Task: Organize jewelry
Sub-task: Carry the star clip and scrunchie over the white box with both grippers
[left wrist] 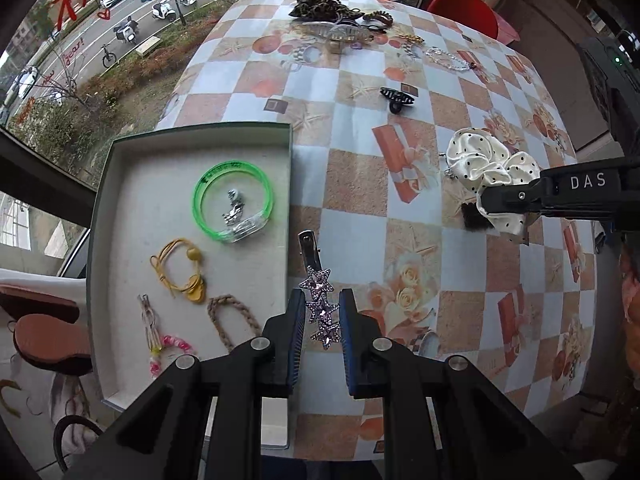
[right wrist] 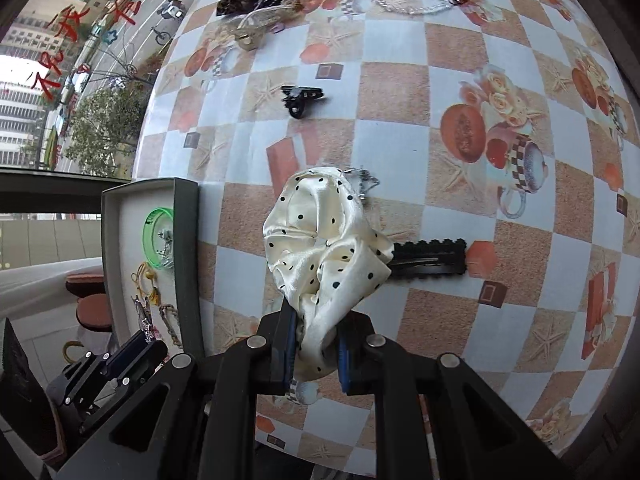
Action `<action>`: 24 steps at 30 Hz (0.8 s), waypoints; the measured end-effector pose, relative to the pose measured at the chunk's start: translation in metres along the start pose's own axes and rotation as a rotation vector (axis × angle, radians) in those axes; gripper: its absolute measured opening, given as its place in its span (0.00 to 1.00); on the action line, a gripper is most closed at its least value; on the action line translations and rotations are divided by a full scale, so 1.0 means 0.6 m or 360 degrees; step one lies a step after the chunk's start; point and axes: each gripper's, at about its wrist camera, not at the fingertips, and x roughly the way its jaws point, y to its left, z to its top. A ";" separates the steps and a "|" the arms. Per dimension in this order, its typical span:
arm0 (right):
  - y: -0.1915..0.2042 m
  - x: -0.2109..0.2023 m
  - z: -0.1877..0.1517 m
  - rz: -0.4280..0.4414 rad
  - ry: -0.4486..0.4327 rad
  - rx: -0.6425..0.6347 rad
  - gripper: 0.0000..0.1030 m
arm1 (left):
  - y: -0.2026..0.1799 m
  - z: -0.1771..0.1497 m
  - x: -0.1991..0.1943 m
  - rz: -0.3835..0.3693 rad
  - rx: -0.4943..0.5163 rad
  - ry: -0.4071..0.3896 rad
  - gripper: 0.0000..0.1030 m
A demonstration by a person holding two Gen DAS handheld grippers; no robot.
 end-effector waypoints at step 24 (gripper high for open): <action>0.288 0.102 0.006 0.0032 0.0162 -0.0516 0.17 | 0.245 -0.103 0.003 0.0176 -0.0534 -0.0011 0.20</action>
